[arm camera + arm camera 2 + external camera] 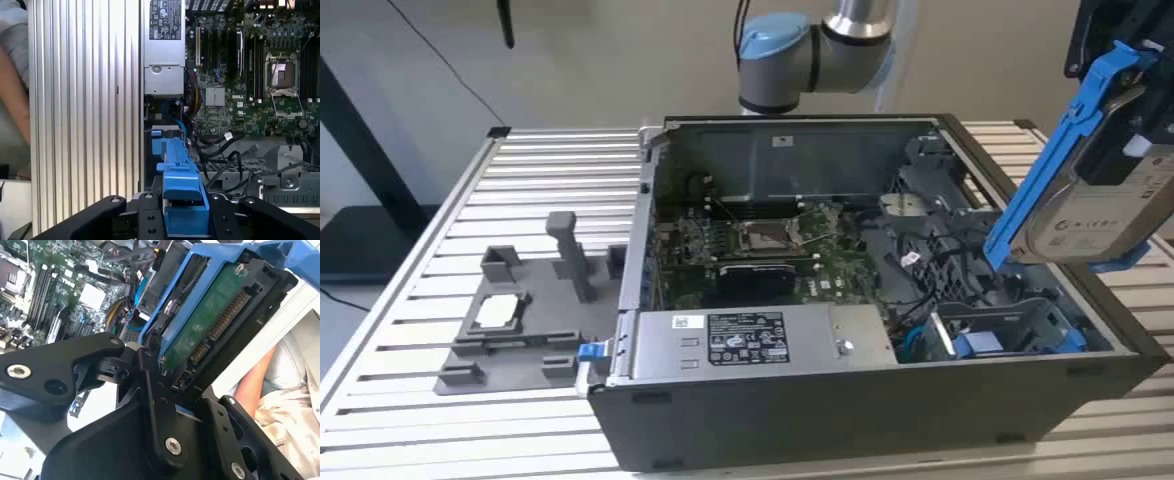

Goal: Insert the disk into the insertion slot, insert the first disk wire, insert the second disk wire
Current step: 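Insert the disk into the insertion slot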

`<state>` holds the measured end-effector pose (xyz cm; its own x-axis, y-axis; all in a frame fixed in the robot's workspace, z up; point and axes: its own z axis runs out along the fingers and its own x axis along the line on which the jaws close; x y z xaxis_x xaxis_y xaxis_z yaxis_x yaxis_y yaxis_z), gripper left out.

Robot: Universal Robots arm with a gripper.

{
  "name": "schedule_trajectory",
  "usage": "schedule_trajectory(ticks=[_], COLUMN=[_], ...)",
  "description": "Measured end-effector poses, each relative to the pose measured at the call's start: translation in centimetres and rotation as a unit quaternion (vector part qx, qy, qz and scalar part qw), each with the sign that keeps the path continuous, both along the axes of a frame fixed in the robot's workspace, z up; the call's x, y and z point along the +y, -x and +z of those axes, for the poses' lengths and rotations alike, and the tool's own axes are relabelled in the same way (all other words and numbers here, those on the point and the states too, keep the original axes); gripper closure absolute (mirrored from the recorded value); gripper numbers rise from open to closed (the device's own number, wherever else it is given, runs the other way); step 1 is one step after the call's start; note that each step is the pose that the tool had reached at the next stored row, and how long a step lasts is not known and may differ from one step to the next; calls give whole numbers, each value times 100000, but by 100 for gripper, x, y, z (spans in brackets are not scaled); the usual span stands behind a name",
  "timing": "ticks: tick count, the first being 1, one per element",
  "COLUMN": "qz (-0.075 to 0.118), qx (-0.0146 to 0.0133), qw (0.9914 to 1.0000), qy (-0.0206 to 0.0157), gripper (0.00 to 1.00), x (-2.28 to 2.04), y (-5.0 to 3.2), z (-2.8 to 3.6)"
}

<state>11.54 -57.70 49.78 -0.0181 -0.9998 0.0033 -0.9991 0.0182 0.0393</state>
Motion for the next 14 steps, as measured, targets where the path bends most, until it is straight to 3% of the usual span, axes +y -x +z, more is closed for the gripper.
schedule_trajectory(ticks=[6,14], qz=[2,3], qx=[0,2], qw=[100000,100000], qy=[5,3], gripper=[67,67], x=[0,0], y=[0,0], z=[-3,-61])
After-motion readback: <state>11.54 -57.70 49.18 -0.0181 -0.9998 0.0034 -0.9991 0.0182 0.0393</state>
